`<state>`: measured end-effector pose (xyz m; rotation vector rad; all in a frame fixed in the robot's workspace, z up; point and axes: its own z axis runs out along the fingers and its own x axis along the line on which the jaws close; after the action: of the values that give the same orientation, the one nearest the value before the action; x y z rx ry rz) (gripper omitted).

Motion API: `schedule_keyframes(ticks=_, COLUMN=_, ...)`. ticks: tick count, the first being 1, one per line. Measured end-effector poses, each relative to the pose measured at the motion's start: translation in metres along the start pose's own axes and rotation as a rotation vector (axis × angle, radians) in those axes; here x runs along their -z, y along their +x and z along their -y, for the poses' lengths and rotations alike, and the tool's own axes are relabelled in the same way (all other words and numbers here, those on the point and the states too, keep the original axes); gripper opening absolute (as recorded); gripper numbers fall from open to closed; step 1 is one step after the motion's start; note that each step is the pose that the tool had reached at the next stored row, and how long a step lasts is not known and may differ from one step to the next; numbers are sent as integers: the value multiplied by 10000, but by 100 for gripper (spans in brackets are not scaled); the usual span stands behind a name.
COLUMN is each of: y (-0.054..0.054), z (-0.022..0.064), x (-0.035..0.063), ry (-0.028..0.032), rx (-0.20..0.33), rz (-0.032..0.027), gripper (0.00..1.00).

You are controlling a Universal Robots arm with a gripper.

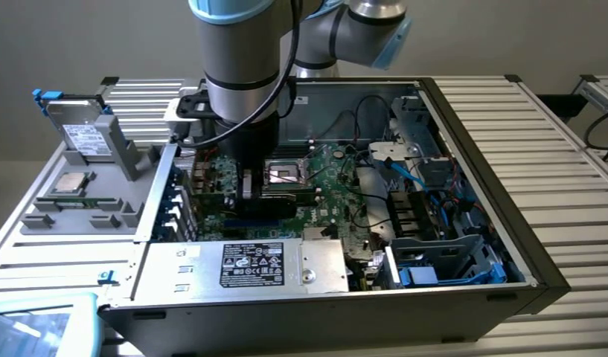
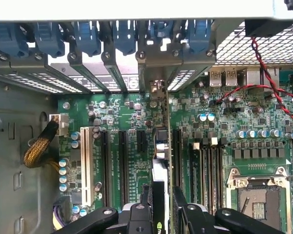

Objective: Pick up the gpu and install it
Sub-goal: 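Insert the gpu into the slot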

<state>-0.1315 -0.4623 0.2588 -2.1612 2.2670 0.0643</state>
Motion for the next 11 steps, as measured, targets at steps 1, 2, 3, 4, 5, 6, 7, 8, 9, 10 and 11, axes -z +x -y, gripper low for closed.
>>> schedule_keyframes(ticks=1, y=0, z=0, x=0, ry=0, rx=-1, rz=2, gripper=27)
schedule_keyframes(ticks=2, y=0, z=0, x=-1, ry=0, rx=-2, rz=3, gripper=27)
schedule_keyframes(ticks=3, y=0, z=0, x=-1, ry=0, rx=-2, rz=3, gripper=27)
schedule_keyframes(ticks=4, y=0, z=0, x=0, ry=0, rx=-2, rz=2, gripper=27)
schedule_keyframes(ticks=5, y=0, z=0, x=0, ry=0, rx=-2, rz=3, gripper=27)
schedule_keyframes(ticks=6, y=0, z=0, x=0, ry=0, rx=-2, rz=2, gripper=27)
schedule_keyframes(ticks=7, y=0, z=-1, x=0, ry=-2, rx=-1, rz=2, gripper=27)
schedule_keyframes(ticks=8, y=1, z=-1, x=1, ry=-8, rx=-1, rz=3, gripper=27)
schedule_keyframes(ticks=9, y=0, z=-2, x=3, ry=-17, rx=-2, rz=3, gripper=27)
schedule_keyframes(ticks=10, y=0, z=-2, x=5, ry=-31, rx=-3, rz=3, gripper=27)
schedule_keyframes(ticks=11, y=0, z=-2, x=6, ry=-42, rx=-3, rz=2, gripper=27)
